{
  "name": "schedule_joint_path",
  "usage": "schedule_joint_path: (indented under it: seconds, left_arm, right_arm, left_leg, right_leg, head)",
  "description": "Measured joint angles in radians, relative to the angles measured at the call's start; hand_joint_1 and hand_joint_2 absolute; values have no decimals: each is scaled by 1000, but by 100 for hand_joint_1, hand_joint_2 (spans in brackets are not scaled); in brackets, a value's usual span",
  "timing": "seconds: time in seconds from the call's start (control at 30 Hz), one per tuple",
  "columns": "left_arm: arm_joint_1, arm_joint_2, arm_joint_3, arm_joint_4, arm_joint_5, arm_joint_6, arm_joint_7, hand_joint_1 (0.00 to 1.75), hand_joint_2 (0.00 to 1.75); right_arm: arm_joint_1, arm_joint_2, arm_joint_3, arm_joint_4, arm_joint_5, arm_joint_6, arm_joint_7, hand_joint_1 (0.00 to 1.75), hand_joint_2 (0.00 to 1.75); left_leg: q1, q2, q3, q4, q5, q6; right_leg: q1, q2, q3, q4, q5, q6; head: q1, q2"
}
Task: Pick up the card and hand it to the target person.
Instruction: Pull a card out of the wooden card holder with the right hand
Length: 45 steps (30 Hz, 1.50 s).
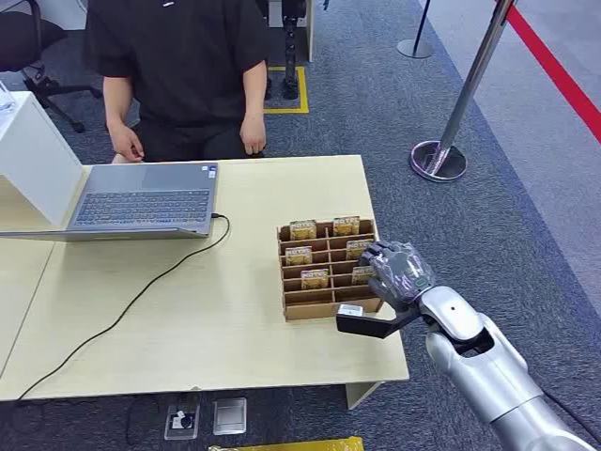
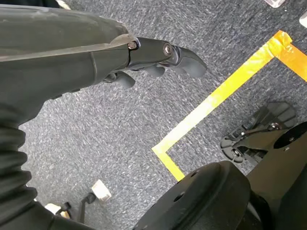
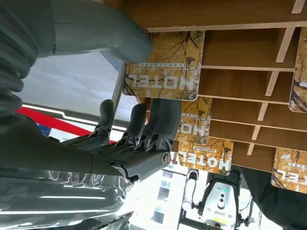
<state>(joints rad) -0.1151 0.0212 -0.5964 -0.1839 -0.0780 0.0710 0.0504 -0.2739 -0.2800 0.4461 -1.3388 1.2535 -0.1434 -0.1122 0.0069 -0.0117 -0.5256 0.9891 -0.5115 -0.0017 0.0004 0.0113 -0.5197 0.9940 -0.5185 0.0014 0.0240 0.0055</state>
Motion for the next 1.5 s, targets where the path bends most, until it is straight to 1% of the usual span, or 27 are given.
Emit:
schedule_joint_path:
  seconds: [0.03, 0.07, 0.1, 0.13, 0.23, 0.37, 0.5, 0.6, 0.9, 1.17, 1.27, 1.33, 1.43, 1.5]
  left_arm:
    - [0, 0, 0, 0, 0, 0, 0, 0, 0]
    - [0, 0, 0, 0, -1, 0, 0, 0, 0]
    - [0, 0, 0, 0, -1, 0, 0, 0, 0]
    - [0, 0, 0, 0, -2, 0, 0, 0, 0]
    - [-1, 0, 0, 0, -3, -1, -1, 0, 0]
    - [-1, 0, 0, 0, -18, 32, -25, 0, 175]
    - [-2, 0, 0, 0, -35, 80, -33, 0, 175]
    - [-2, 0, 0, 0, -38, 99, -36, 0, 175]
    - [-2, 0, 0, 0, -54, 130, -40, 0, 175]
    - [-3, 0, 2, 0, -54, 140, -61, 0, 175]
    - [-3, 0, 3, 0, -54, 135, -61, 0, 175]
    - [-4, 0, 3, 0, -55, 127, -59, 0, 175]
    - [-3, -2, 2, 0, -57, 122, -56, 0, 175]
    - [-3, -3, 2, 0, -59, 123, -55, 0, 175]
  right_arm:
    - [0, 0, 0, 0, 0, 0, 0, 148, 175]
    - [0, 0, 0, 0, 0, 0, 1, 154, 175]
    - [0, 0, -1, 0, 0, 0, 1, 170, 175]
    - [0, -1, -1, 0, 0, -1, 2, 175, 175]
    - [1, -2, -2, -3, 0, -3, 2, 175, 175]
    - [10, -3, -6, -10, 1, -8, 2, 175, 175]
    - [19, -2, -11, -14, 2, -17, -4, 175, 175]
    - [21, -1, -15, -15, 2, -23, -11, 175, 175]
    - [21, 10, -20, -17, -5, -31, -35, 175, 175]
    - [21, 24, -29, -39, -82, -89, -85, 175, 175]
    - [20, 37, -37, -54, -105, -150, -100, 175, 175]
    - [16, 52, -47, -68, -128, -223, -113, 175, 175]
    - [6, 86, -65, -94, -180, -358, -147, 175, 175]
    - [-8, 112, -75, -107, -213, -410, -165, 175, 175]
  left_leg:
    - [0, 0, 0, 0, 0, 0]
    - [0, 0, 0, 0, 0, 0]
    - [0, 0, 0, 0, 0, 0]
    - [0, 0, 0, 0, 0, 0]
    - [0, 0, 0, 0, 0, 0]
    - [0, 0, 0, 0, 0, 0]
    - [0, 0, 1, 0, 0, 0]
    - [0, 0, 1, 0, 0, 0]
    - [0, 0, 0, 0, 0, 0]
    - [0, 0, 0, 0, 0, 0]
    - [0, 0, 0, 0, 0, 0]
    - [0, 0, 0, 0, 0, 0]
    - [0, 0, 0, 0, 0, 0]
    - [0, 1, 0, 0, 0, 0]
  right_leg:
    - [0, 0, 0, 0, 0, 0]
    - [0, 0, 0, 0, 0, 0]
    - [0, 0, 0, 0, 0, 0]
    - [0, 0, 0, 0, 0, 0]
    - [0, 0, 0, 0, 0, 0]
    - [0, 0, 0, 0, 0, 0]
    - [0, 0, 0, 0, 0, 0]
    - [0, 0, 0, 0, 1, -1]
    - [0, 0, 0, 0, 1, -1]
    - [0, 0, 0, 0, 1, -1]
    - [0, 0, 0, 0, 1, -1]
    - [0, 0, 0, 0, 1, -1]
    - [0, 0, 0, 1, 1, -1]
    - [0, 0, 0, 1, 1, -1]
  head:
    - [0, 0]
    - [0, 0]
    - [0, 0]
    - [0, 0]
    - [0, 0]
    - [0, 0]
    - [0, 0]
    - [0, 0]
    - [0, 0]
    - [0, 0]
    - [1, 0]
    - [0, 0]
    - [1, 0]
    - [0, 0]
